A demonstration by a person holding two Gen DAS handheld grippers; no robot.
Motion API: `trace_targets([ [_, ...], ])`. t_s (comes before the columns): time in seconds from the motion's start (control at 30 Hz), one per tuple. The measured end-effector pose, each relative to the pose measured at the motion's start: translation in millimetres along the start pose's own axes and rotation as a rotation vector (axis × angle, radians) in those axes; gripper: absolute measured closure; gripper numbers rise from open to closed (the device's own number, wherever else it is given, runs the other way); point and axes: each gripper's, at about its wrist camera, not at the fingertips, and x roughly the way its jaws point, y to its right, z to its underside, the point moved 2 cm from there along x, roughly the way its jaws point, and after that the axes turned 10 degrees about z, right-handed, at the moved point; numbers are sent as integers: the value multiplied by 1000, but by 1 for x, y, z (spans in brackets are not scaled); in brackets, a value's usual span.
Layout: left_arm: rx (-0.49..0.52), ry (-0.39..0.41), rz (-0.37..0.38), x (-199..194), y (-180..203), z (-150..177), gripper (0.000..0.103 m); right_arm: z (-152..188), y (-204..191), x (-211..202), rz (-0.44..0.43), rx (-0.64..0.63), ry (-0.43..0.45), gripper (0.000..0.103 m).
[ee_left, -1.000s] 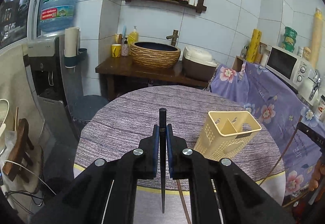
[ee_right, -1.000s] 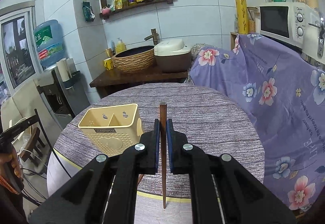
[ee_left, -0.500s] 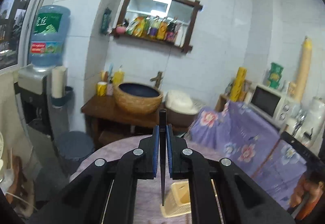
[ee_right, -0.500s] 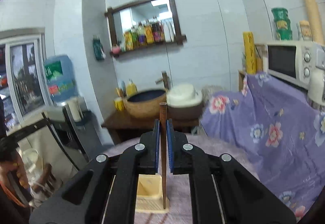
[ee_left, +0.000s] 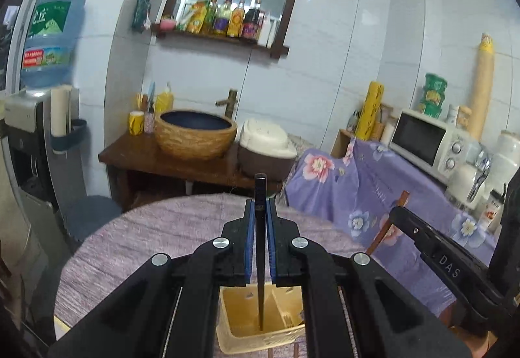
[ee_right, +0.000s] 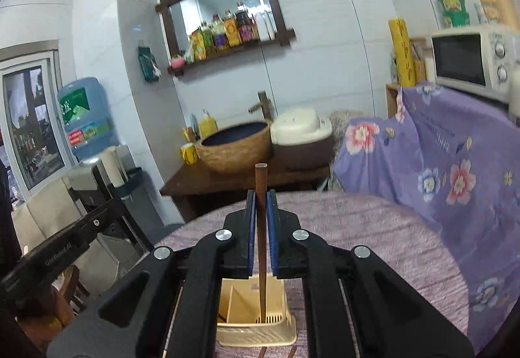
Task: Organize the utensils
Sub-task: 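Lift both chopsticks, lower them into the beige holder and open both tools, then grasp a brown chopstick with the left tool while the right grasps another brown chopstick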
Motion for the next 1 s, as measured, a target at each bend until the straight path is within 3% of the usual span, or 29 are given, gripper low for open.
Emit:
trace_targets([
  [0.33, -43, -133, -25, 36, -23, 41, 95, 25, 9, 27, 25, 13, -59, 95],
  [0.6, -38, -142, -17, 35, -22, 44, 94, 27, 9, 26, 8, 6, -59, 95],
  [0.67, -37, -142, -7, 30, -21, 44, 84, 28, 8, 24, -7, 3, -62, 92],
  [0.7, -36, -137, -3, 27, -20, 44, 67, 28, 8, 22, -1, -1, -57, 83],
  [0.73, -37, -127, 1, 23, -19, 43, 50, 29, 8, 20, 7, -7, -51, 65],
  [0.8, -29, -98, 11, 7, -18, 44, 43, 33, 10, 10, 16, -10, -27, 50],
  [0.87, -16, -99, 10, -9, -18, 49, 37, 39, 12, 2, 20, -28, -22, 50],
  [0.93, -12, -108, 1, -23, -22, 59, 24, 50, 16, -7, 25, -34, -38, 50],
  [1.0, -14, -117, -20, -37, -29, 73, 21, 66, 19, -13, 26, -52, -72, 50],
])
